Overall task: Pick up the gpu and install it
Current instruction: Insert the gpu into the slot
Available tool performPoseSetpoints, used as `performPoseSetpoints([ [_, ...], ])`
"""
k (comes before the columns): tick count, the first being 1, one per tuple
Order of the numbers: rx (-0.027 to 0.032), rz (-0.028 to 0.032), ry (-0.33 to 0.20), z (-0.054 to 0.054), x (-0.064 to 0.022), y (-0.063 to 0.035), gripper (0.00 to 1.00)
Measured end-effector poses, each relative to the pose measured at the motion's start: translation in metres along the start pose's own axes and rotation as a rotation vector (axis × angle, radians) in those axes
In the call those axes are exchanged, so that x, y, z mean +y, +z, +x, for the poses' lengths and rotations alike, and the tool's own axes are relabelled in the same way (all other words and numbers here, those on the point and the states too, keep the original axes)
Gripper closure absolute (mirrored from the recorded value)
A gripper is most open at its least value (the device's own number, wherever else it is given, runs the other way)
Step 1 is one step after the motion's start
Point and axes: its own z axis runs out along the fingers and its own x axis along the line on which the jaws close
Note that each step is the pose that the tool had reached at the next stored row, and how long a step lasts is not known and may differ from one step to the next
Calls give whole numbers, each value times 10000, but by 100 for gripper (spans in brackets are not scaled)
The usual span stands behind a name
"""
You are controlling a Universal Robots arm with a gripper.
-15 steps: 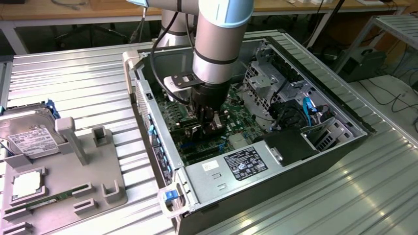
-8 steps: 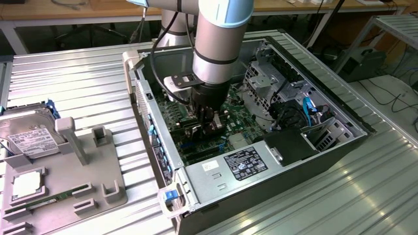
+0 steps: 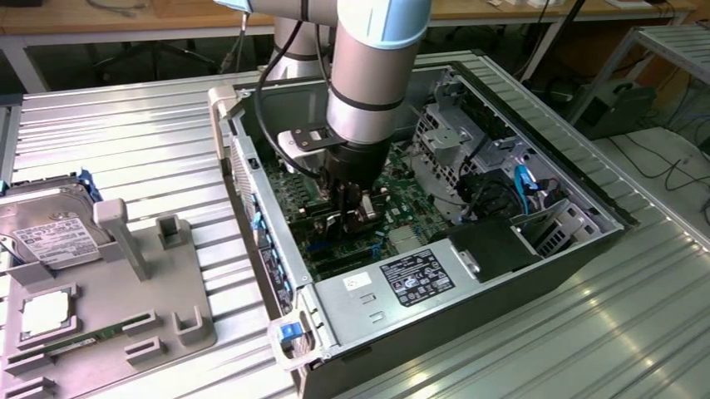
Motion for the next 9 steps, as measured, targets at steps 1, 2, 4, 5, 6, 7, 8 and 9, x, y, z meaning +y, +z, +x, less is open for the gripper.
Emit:
performPoseSetpoints([
  [1, -1, 4, 0, 1, 0, -43, 60],
  [2, -3, 12, -1, 3, 0, -90, 60],
  [4, -3, 26, 1, 6, 2, -180, 60],
  [5, -1, 31, 0, 7, 2, -227, 60],
  [6, -3, 40, 1, 9, 3, -275, 60],
  [7, -2, 46, 1, 11, 3, -322, 60],
  [8, 0, 53, 2, 12, 4, -370, 60],
  [9, 1, 59, 2, 13, 4, -408, 60],
])
